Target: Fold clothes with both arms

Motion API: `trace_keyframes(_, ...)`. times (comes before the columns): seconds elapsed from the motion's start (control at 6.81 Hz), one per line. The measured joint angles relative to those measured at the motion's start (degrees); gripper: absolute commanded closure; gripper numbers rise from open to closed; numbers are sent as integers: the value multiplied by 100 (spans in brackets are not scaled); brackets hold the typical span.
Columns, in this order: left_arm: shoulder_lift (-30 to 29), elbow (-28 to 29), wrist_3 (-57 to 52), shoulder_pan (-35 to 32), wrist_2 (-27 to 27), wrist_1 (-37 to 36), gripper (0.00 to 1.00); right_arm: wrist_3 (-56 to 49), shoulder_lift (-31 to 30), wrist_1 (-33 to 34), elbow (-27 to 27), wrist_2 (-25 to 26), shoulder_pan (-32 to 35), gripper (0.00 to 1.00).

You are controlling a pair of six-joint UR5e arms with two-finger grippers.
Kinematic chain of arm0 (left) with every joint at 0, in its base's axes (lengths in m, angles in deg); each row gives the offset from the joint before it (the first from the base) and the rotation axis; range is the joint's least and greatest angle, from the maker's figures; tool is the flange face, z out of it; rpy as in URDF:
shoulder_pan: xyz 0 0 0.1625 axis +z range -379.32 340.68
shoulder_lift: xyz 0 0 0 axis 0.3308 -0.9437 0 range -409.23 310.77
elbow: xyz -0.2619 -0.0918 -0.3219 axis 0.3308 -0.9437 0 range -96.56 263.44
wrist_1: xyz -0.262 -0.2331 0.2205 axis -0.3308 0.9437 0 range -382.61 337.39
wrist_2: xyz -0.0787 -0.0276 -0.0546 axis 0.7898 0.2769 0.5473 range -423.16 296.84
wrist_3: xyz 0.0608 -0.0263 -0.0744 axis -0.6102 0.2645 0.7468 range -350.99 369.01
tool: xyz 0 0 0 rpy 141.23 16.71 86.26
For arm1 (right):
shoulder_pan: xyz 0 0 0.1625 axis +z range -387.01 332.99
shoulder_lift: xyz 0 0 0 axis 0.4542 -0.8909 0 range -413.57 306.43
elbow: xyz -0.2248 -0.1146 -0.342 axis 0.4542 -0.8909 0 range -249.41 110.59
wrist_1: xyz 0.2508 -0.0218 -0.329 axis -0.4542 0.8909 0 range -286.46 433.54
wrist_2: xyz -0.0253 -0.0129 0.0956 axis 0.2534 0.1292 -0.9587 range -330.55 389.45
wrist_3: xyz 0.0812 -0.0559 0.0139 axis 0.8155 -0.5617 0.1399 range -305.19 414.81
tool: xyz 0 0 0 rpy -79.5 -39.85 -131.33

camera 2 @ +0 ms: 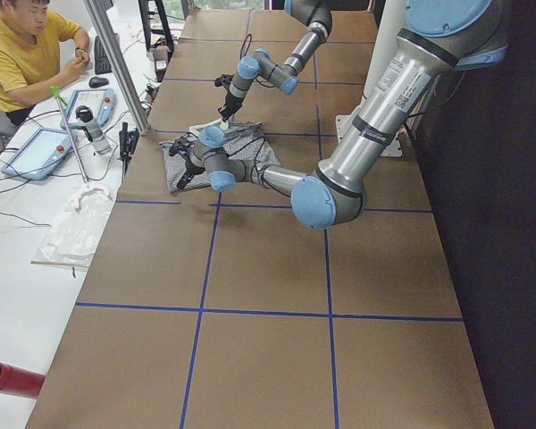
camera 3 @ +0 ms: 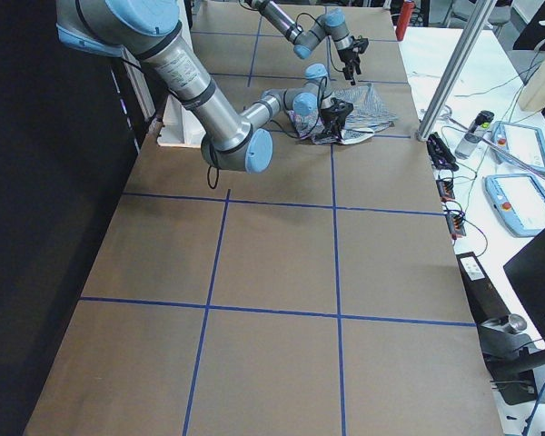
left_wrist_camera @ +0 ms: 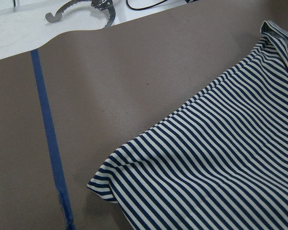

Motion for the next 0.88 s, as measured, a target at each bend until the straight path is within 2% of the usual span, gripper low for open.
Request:
trace_keyframes(0.59, 65, -189, 9, 97, 0, -12, 0, 31, -2013, 402, 2487, 326, -369, 100)
trace_keyframes(0.73, 95, -231, 9, 107, 0, -12, 0, 31, -2387, 411, 2852, 424, -504, 1)
trace_keyframes(0.88, 108, -261, 9, 122, 0, -10, 0, 0, -2575, 415, 3019, 504, -592, 0)
